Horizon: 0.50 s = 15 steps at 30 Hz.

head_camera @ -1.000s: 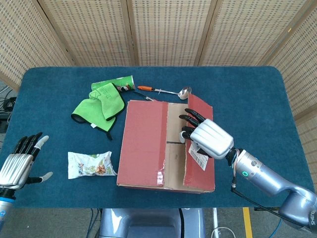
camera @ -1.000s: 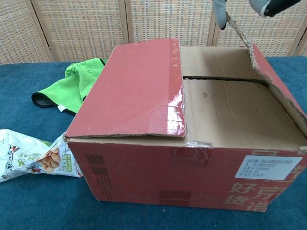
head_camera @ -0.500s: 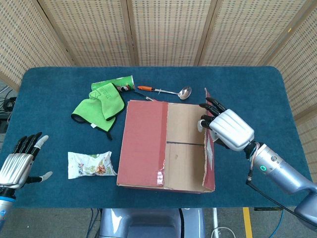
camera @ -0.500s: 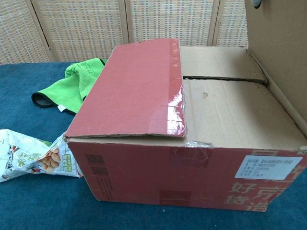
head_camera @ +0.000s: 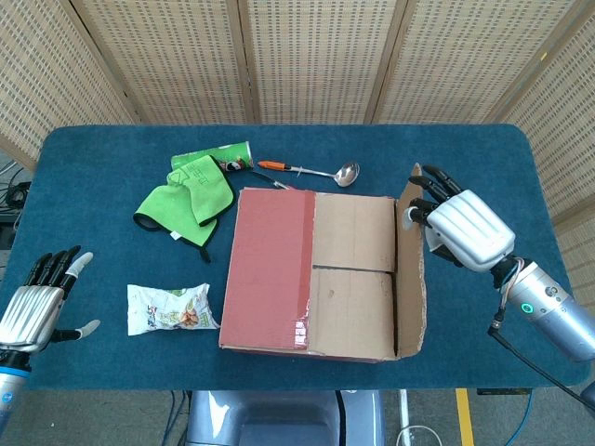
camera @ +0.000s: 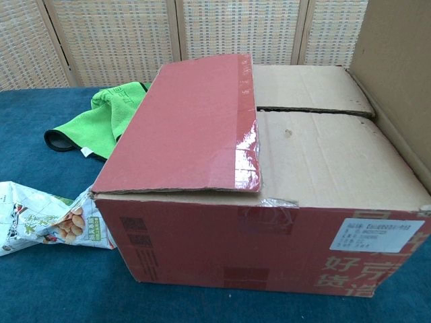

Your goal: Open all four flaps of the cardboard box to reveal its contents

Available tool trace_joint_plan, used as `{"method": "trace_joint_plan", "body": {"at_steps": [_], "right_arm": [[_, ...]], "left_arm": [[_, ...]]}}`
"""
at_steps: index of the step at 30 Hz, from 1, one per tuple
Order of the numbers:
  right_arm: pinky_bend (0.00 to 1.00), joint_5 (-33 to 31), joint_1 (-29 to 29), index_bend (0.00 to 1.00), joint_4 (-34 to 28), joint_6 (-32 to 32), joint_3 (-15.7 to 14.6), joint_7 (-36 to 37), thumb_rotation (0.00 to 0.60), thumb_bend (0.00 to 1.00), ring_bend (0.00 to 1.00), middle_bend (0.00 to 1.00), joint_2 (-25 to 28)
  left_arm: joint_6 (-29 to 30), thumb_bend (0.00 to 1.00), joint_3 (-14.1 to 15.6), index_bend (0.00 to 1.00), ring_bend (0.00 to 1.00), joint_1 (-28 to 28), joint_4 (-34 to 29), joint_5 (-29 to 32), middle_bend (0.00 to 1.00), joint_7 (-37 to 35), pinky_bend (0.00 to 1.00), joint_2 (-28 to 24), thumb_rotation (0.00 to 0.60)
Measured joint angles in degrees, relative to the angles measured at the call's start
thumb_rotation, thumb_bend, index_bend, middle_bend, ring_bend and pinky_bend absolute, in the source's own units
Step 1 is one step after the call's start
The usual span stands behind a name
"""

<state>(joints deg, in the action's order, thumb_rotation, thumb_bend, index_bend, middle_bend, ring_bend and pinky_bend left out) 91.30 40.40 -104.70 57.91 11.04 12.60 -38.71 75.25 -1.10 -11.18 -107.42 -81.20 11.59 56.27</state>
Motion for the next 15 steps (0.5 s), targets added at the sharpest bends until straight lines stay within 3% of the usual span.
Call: {"method": "trace_joint_plan", "body": {"at_steps": [15], "right_arm": [[0.0, -1.8, -3.0, 0.46, 2.6, 0.2, -0.9, 0.4, 0.6, 1.0, 0.13, 0.45, 0.5]], "left_arm": [[-0.2, 0.13, 0.1, 0.07, 0.0, -0.2, -0.3, 0.0, 0.0, 0.1, 0.0, -0.3, 0.515]]}}
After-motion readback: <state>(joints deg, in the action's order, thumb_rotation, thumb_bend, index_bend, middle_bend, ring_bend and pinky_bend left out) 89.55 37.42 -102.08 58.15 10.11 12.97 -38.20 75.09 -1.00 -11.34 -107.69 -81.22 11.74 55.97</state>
